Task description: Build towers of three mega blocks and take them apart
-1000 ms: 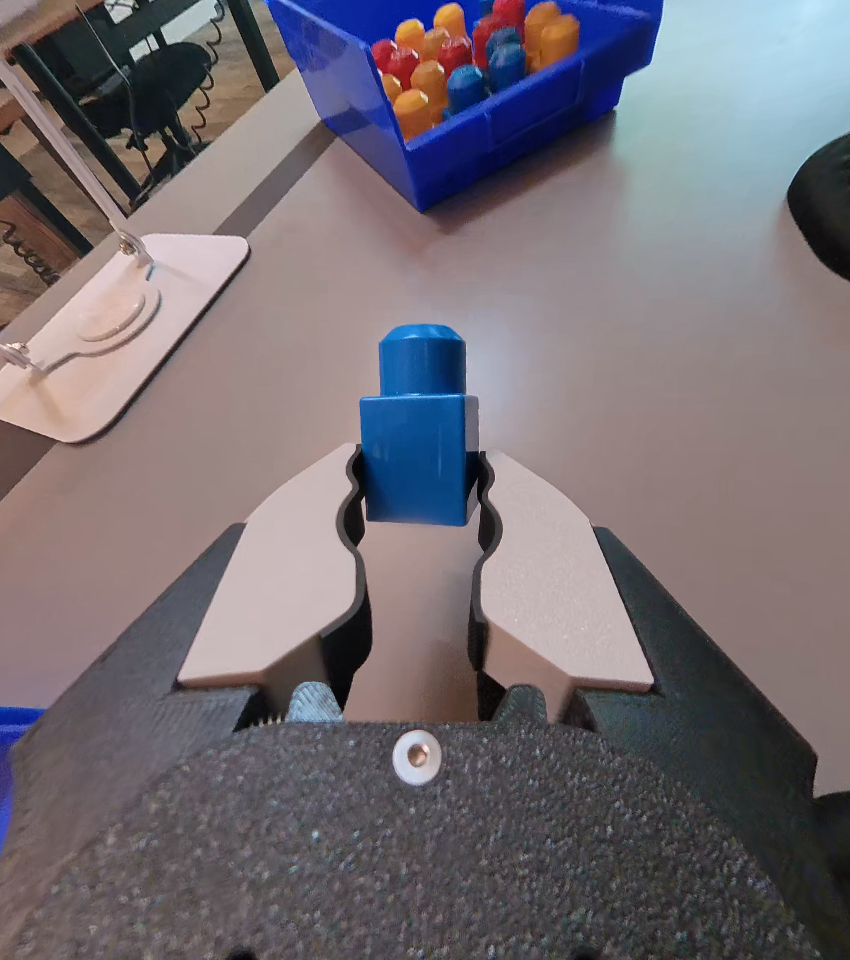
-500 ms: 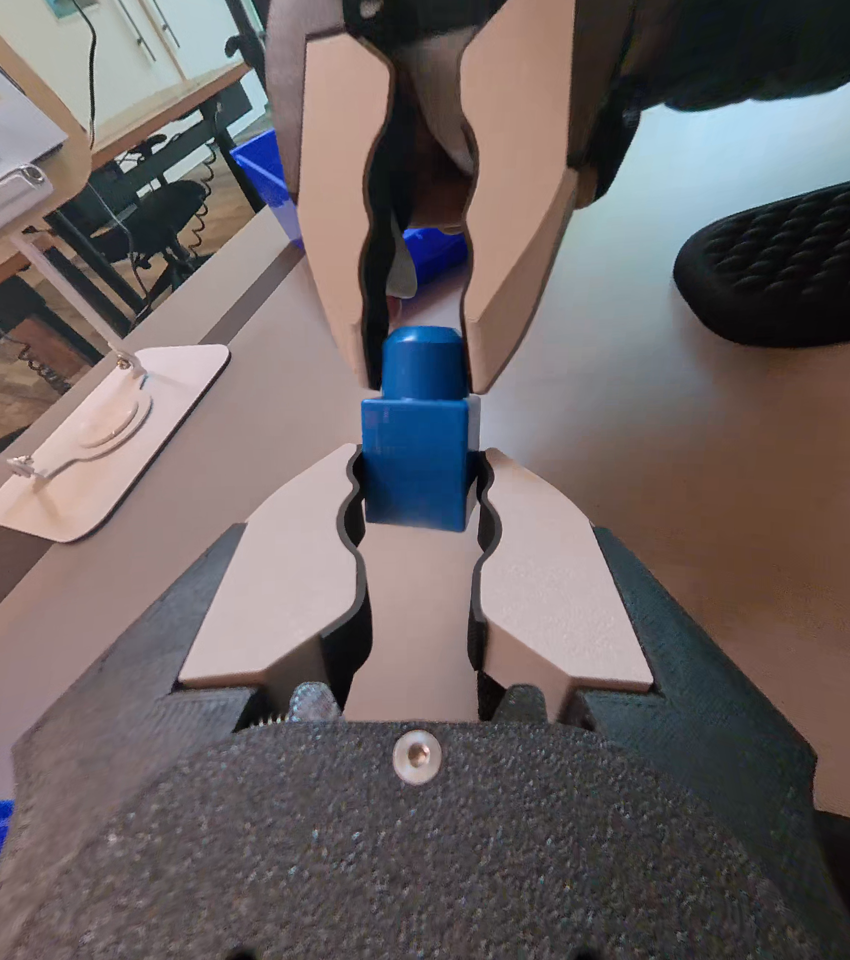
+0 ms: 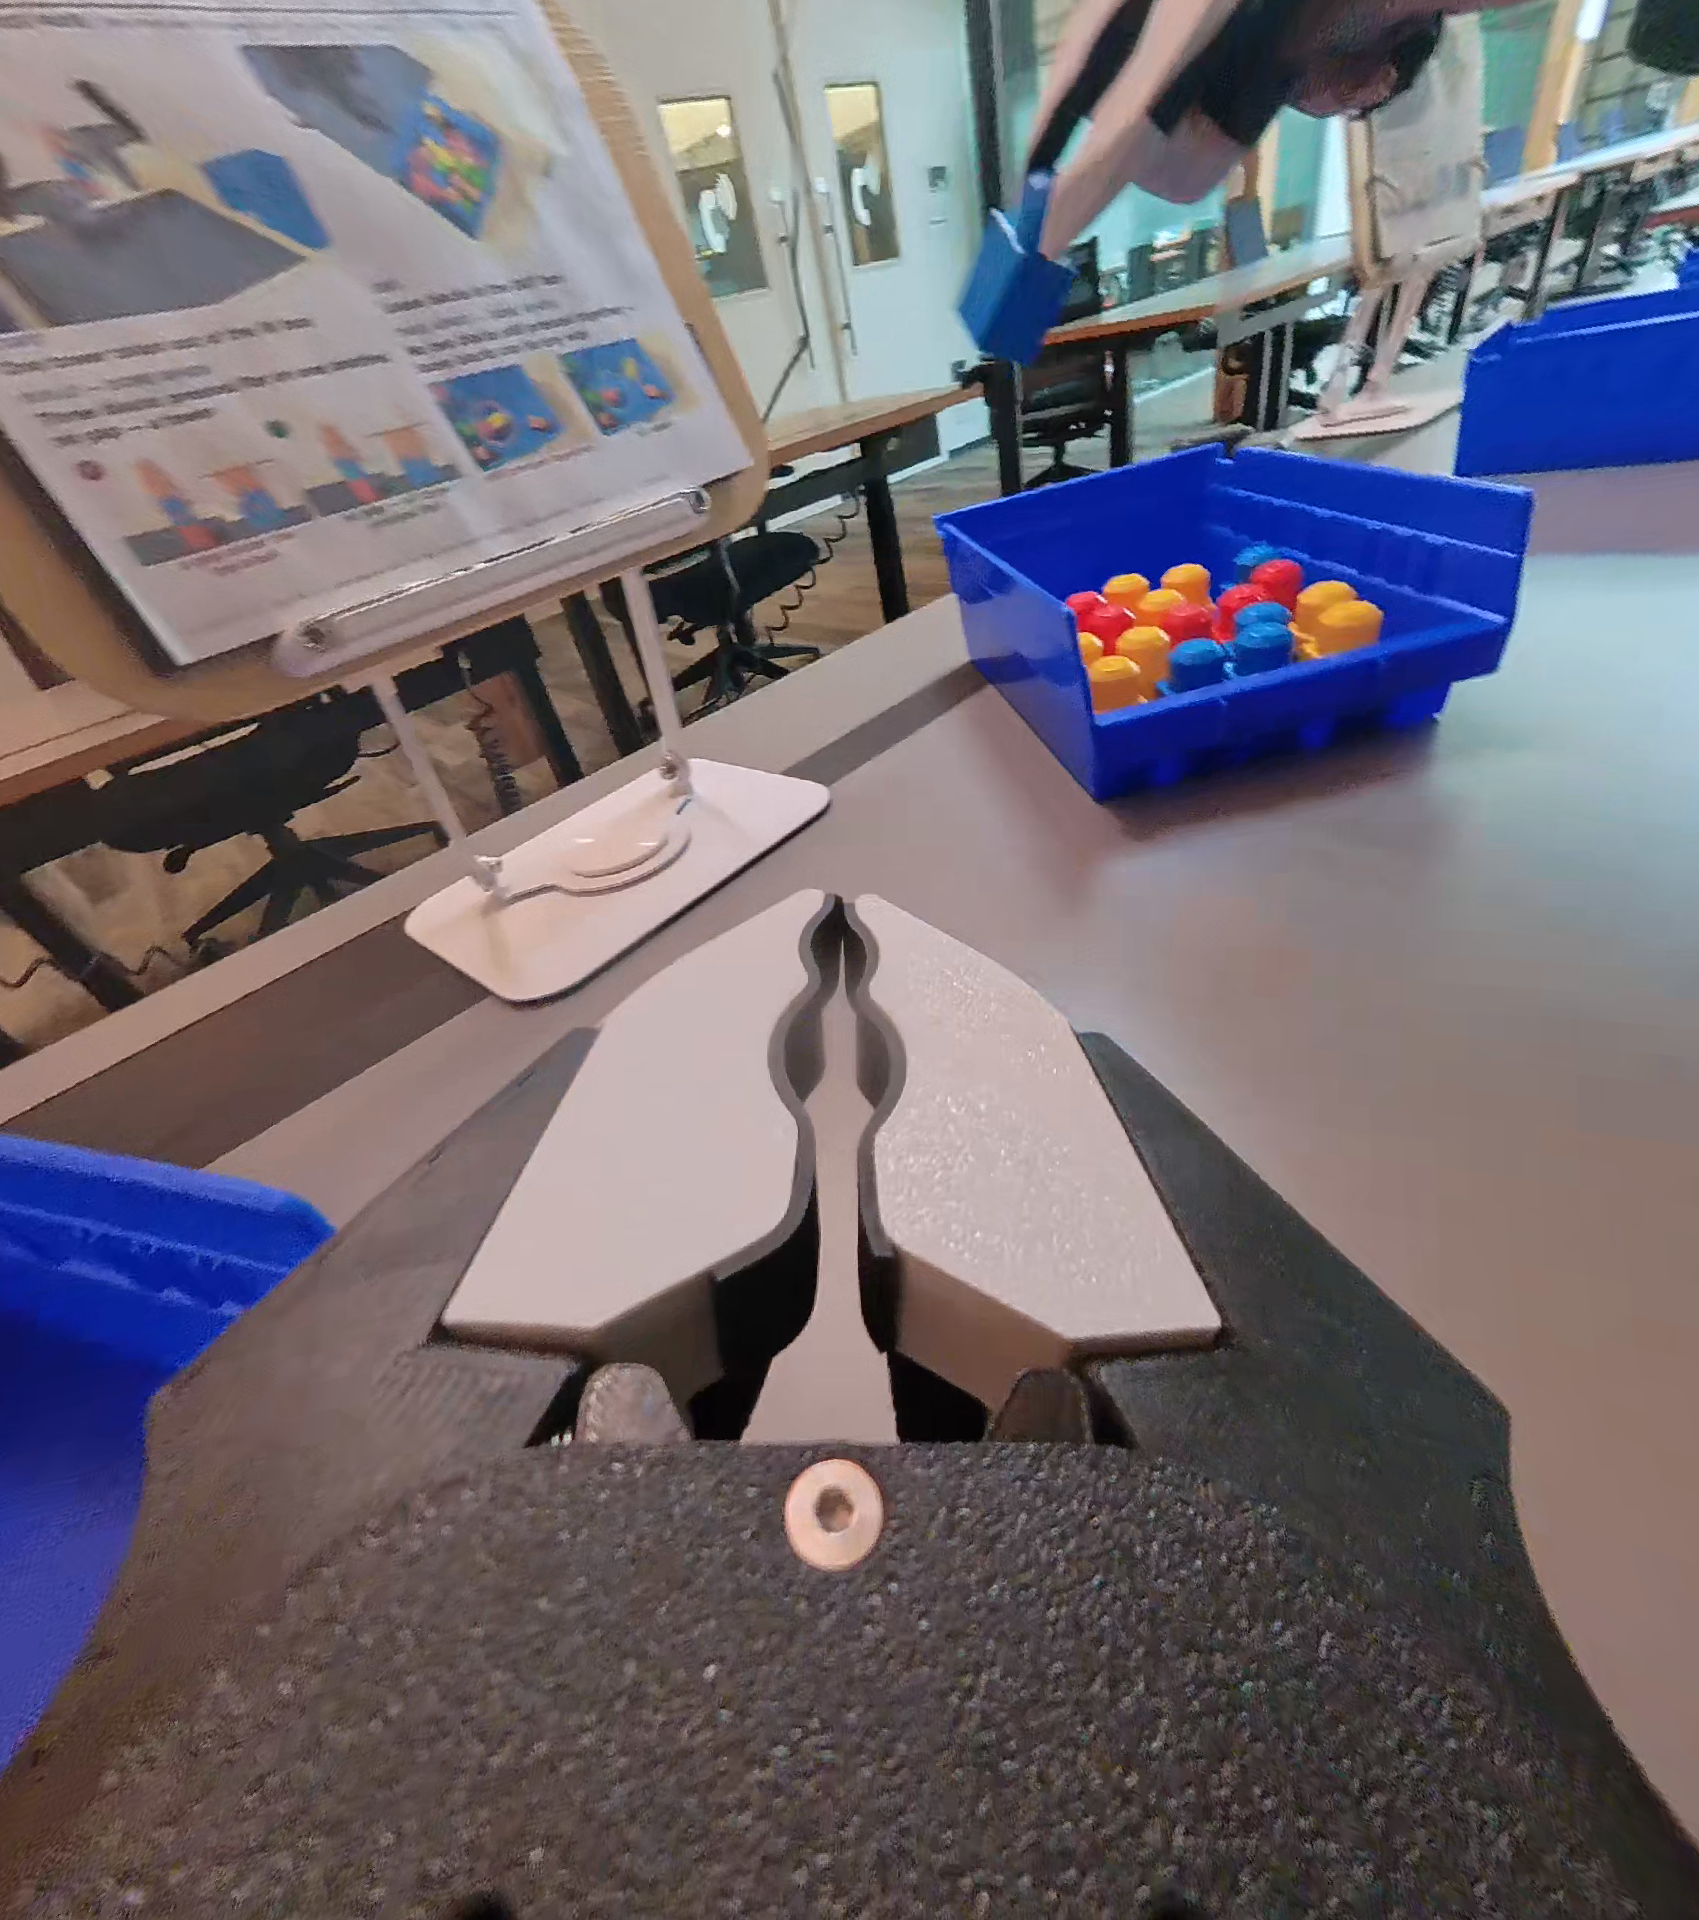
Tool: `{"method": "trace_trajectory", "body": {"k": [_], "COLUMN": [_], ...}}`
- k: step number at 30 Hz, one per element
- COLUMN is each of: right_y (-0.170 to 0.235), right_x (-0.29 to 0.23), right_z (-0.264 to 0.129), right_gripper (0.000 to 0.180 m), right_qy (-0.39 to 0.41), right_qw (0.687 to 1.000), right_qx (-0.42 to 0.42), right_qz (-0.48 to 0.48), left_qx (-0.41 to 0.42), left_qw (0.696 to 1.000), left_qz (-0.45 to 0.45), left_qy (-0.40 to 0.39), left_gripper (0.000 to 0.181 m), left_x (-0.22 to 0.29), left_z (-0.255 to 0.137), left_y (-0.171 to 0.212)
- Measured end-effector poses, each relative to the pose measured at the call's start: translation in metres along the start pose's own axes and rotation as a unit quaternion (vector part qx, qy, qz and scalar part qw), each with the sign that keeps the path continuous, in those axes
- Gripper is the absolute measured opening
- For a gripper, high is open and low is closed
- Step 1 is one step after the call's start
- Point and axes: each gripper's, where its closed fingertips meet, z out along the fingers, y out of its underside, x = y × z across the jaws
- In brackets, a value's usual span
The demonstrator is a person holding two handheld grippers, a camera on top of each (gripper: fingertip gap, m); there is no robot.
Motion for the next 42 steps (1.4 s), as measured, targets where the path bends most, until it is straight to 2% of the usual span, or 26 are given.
{"method": "trace_trajectory", "body": {"k": [3,6,8,13,17,20,26,31,36,42], "right_y": [0.074,0.136,0.162,0.185,0.180,0.179,0.156,0.071,-0.012,-0.041], "right_x": [0.048,0.055,0.047,0.022,0.006,0.003,0.017,0.021,-0.054,-0.170], "right_z": [0.026,0.058,0.081,0.125,0.140,0.145,0.128,0.081,0.015,-0.021], "right_gripper": [0.029,0.029,0.030,0.029,0.030,0.030,0.040,0.050,0.060,0.058], "right_qy": [0.028,0.015,-0.009,-0.074,-0.137,-0.155,-0.138,-0.069,-0.063,-0.107], "right_qw": [0.992,0.978,0.972,0.961,0.950,0.947,0.961,0.980,0.957,0.934], "right_qx": [-0.108,-0.185,-0.209,-0.232,-0.241,-0.236,-0.156,0.047,0.234,0.307], "right_qz": [0.052,0.092,0.112,0.128,0.141,0.153,0.182,0.181,0.159,0.146], "left_qx": [0.002,0.005,0.000,-0.010,-0.017,-0.023,-0.021,-0.005,-0.009,-0.070], "left_qw": [1.000,0.999,0.999,0.999,0.999,0.999,0.999,0.991,0.970,0.928], "left_qz": [-0.008,-0.004,-0.004,-0.004,-0.002,0.003,0.003,0.000,-0.029,-0.058], "left_qy": [-0.025,-0.042,-0.047,-0.041,-0.032,-0.029,-0.049,-0.131,-0.243,-0.362], "left_gripper": [0.000,0.000,0.000,0.000,0.000,0.000,0.000,0.000,0.003,0.029], "left_x": [-0.010,-0.016,-0.019,-0.020,-0.018,-0.017,-0.028,-0.077,-0.162,-0.274], "left_z": [-0.001,-0.002,-0.001,0.003,0.006,0.008,0.007,-0.004,-0.019,-0.014], "left_y": [0.001,0.002,0.005,0.014,0.020,0.024,0.021,0.000,-0.017,0.005]}}
